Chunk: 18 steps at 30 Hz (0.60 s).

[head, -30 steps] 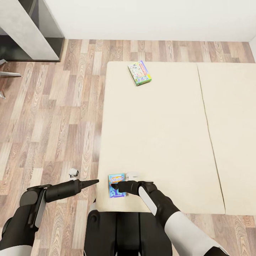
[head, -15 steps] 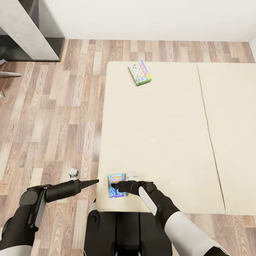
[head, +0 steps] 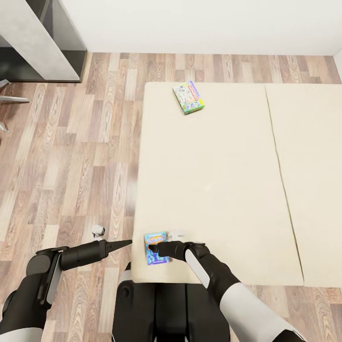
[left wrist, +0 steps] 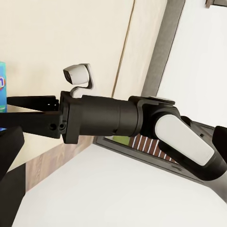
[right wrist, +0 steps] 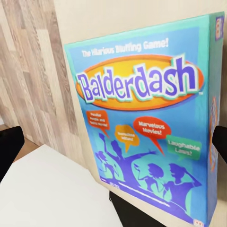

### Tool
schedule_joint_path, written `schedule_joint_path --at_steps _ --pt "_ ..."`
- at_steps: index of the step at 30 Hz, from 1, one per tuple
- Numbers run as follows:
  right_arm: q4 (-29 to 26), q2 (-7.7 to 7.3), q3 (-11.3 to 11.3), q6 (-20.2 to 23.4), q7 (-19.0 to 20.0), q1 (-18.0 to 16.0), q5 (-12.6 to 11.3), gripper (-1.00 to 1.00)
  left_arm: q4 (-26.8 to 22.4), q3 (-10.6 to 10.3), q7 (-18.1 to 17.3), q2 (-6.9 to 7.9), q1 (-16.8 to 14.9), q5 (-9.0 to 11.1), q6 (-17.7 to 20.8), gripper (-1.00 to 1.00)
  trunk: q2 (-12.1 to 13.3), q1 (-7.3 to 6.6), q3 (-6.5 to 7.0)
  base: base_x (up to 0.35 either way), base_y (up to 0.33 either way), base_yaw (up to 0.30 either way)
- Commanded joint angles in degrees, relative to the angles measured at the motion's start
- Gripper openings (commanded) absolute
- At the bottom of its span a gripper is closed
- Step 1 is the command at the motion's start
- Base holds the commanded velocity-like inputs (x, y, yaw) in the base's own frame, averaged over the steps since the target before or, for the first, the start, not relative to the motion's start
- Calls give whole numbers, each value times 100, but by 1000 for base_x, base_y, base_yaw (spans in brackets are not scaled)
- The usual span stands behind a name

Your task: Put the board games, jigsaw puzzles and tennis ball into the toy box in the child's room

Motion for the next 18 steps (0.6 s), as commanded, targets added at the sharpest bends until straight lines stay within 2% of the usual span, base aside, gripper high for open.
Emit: schedule_joint_path --at_steps 1,18 --pt "-4 0 1 24 3 -2 -13 100 -1 2 -23 1 -1 -4 60 100 -9 3 -5 0 77 0" --pt "-3 0 1 16 6 -2 -13 100 -1 2 -23 1 -1 -4 60 100 -9 3 -5 0 66 0"
